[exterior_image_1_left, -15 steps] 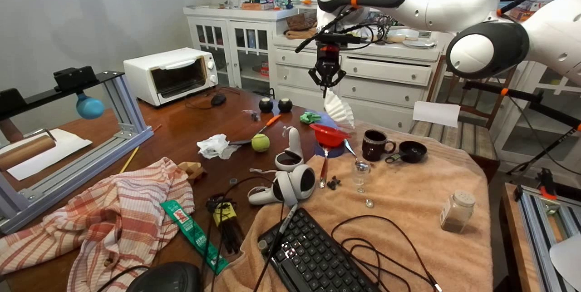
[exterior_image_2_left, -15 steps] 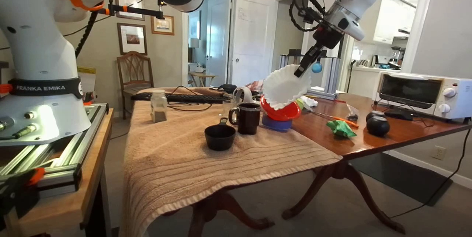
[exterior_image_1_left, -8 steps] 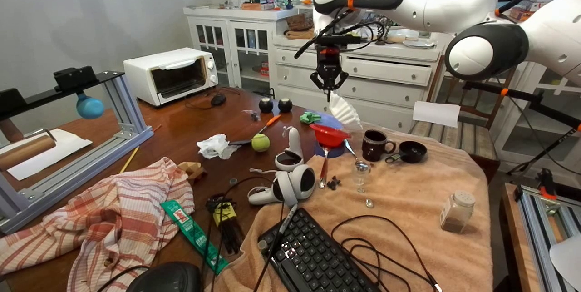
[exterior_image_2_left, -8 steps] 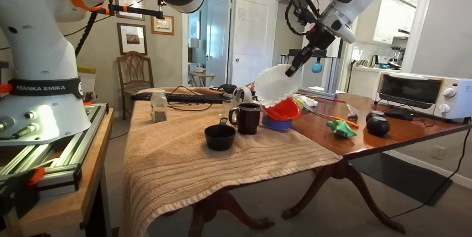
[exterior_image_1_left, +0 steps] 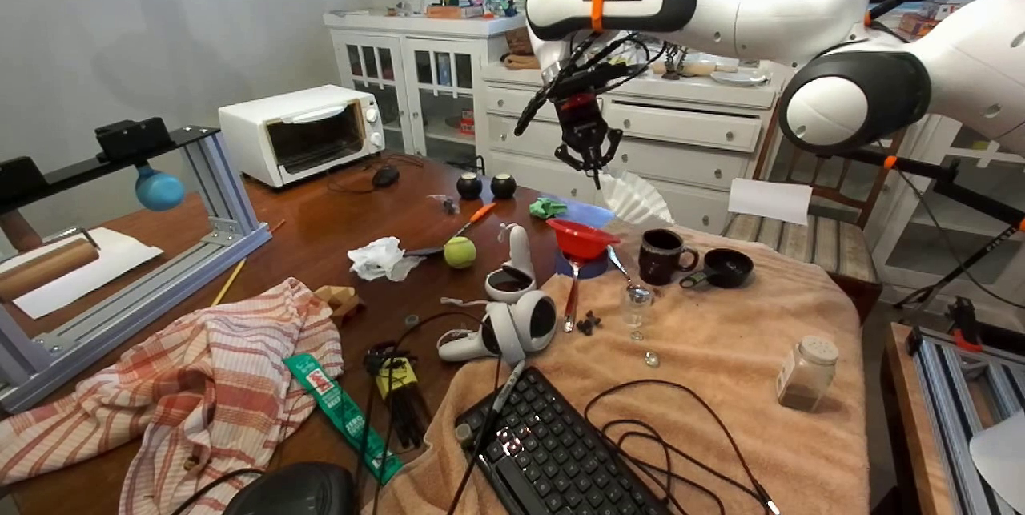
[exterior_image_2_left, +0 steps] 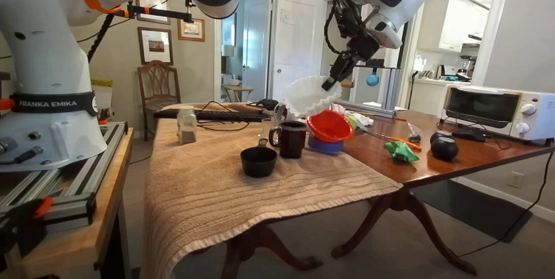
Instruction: Place the orange bowl on top of the blue tape, remove the green object from the coffee filters and then place the coffee filters on the orange bowl
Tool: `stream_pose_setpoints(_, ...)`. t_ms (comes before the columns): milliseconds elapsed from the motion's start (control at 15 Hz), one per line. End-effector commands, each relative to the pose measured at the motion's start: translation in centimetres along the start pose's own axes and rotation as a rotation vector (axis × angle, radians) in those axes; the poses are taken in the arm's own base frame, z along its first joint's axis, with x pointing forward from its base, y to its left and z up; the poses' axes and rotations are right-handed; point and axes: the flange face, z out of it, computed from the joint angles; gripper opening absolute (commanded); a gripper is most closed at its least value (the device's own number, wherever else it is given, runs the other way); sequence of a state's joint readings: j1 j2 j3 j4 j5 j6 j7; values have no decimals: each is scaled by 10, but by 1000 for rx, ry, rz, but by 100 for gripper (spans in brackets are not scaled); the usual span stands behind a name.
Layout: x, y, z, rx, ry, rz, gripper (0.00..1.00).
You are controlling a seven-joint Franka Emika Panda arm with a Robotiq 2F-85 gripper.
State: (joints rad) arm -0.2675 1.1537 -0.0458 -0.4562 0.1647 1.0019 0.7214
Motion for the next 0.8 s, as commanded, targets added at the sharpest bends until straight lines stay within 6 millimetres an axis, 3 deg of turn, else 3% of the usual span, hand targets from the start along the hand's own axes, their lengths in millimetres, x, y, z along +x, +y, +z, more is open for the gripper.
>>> stream_pose_setpoints(0,1,8,-4,-79,68,84,0)
stream_pose_setpoints(400,3,7,-1,-42,32,43,0)
stream_pose_setpoints(733,-8,-5,11,-206,81,-33,0)
